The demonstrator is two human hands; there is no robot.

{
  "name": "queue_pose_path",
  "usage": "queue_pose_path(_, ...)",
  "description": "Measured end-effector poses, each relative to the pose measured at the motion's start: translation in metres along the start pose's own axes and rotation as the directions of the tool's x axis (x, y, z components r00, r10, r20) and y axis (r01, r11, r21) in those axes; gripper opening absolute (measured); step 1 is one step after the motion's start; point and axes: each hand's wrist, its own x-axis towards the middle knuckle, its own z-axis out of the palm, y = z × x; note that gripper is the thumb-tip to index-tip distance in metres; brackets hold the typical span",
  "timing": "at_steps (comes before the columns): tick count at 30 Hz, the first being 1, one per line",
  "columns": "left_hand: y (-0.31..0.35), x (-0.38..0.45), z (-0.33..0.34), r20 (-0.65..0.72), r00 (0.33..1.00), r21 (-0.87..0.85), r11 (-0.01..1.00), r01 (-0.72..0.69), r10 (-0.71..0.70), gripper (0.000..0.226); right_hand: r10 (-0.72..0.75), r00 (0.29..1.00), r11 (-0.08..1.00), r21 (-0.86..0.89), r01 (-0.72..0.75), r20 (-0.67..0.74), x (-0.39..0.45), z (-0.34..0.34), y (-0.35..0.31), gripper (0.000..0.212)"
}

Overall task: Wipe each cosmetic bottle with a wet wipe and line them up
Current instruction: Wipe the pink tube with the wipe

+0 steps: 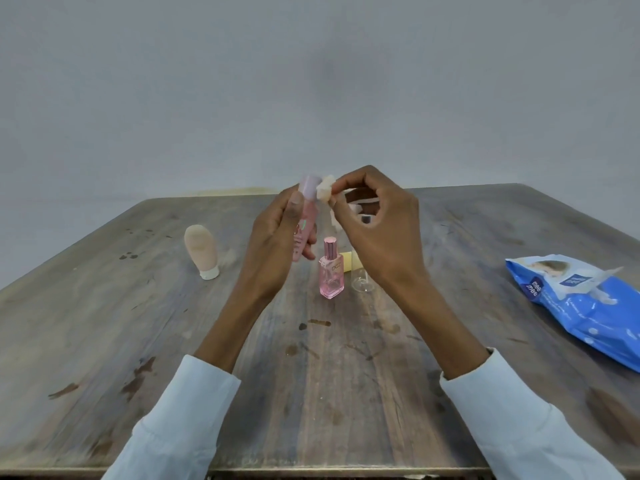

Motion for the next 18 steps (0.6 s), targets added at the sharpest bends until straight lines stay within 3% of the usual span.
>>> queue_pose_path(6,-0.003,-0.001,0.000,0.036,0.999,0.062,0.998,0.022,-0.024,0.039,-0.246,0.969,0.955,-0.173,0.242,-0.004,0.000,0.005,0.005,0.010)
queue_pose_path(10,-0.003,-0.002,0.000,0.069,0.998,0.116,0.993,-0.006,-0.002,0.037,-0.229,0.968,0.959,-0.192,0.207,-0.099,0.000,0.003,0.007,0.011)
queue_pose_path(15,-0.003,-0.002,-0.001,0.051,0.997,0.120,0.991,-0.059,0.053,0.033,-0.319,0.948,0.920,-0.236,0.312,0.011,-0.006,0.013,0.005,0.011)
queue_pose_path(18,-0.002,-0.003,0.001,0.065,0.997,0.195,0.980,-0.051,0.039,0.028,-0.259,0.964,0.941,-0.241,0.237,-0.062,-0.002,0.007,0.008,0.010)
